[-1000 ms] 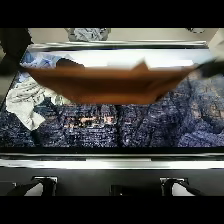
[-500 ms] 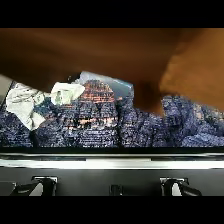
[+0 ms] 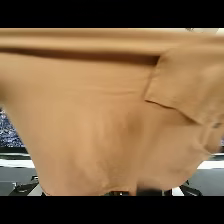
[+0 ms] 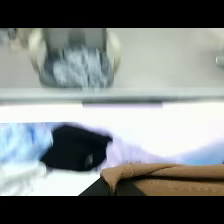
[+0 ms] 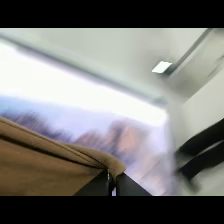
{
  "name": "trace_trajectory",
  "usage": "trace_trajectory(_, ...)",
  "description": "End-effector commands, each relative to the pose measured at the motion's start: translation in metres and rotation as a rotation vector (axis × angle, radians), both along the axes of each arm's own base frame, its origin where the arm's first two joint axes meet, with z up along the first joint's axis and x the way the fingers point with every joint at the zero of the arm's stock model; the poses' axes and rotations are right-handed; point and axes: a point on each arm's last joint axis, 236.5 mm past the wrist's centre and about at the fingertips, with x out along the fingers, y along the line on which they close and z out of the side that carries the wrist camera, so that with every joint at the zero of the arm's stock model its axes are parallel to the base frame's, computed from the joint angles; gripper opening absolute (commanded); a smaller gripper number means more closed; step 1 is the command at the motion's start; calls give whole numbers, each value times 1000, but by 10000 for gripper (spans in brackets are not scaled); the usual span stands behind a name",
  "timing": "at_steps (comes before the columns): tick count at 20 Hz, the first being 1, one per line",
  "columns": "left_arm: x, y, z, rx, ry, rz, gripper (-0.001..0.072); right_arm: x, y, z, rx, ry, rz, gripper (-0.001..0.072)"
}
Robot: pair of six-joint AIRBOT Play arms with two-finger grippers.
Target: Fold the shirts.
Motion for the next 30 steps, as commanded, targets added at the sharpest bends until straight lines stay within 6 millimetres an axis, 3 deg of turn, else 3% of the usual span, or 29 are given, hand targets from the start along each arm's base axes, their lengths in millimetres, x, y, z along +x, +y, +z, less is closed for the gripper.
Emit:
trace_trajectory(1,49,9,-175,-49,451,-19,30,62,-6,-154,178,547,89,41)
trace_trajectory(3,64,10,-274,-53,667,-54,30,115,4,-237,226,704,134,41)
trace_trajectory(5,81,14,-344,-81,796,-47,30,175,16,-305,277,729,116,41)
trace_trajectory(6,92,16,-369,-94,830,-42,30,199,24,-334,312,724,100,41)
trace_trajectory(8,122,15,-402,-139,841,-34,31,238,43,-379,354,686,94,42)
trace_trajectory(10,157,13,-414,-178,802,-28,31,266,55,-405,351,632,100,43)
trace_trajectory(13,191,18,-416,-187,760,-24,31,286,50,-411,329,567,84,43)
trace_trajectory(15,195,19,-410,-183,756,-32,31,275,33,-407,268,601,74,43)
trace_trajectory(17,178,12,-407,-158,819,-96,31,240,23,-400,220,720,89,43)
trace_trajectory(19,134,0,-414,-172,997,-169,31,188,20,-397,214,916,96,43)
trace_trajectory(21,96,-4,-426,-171,1155,-209,31,152,31,-406,242,1071,105,43)
trace_trajectory(25,50,2,-442,-165,1343,-195,30,119,39,-439,272,1207,79,42)
trace_trajectory(30,10,-10,-451,-183,1496,-234,30,114,38,-446,271,1227,74,42)
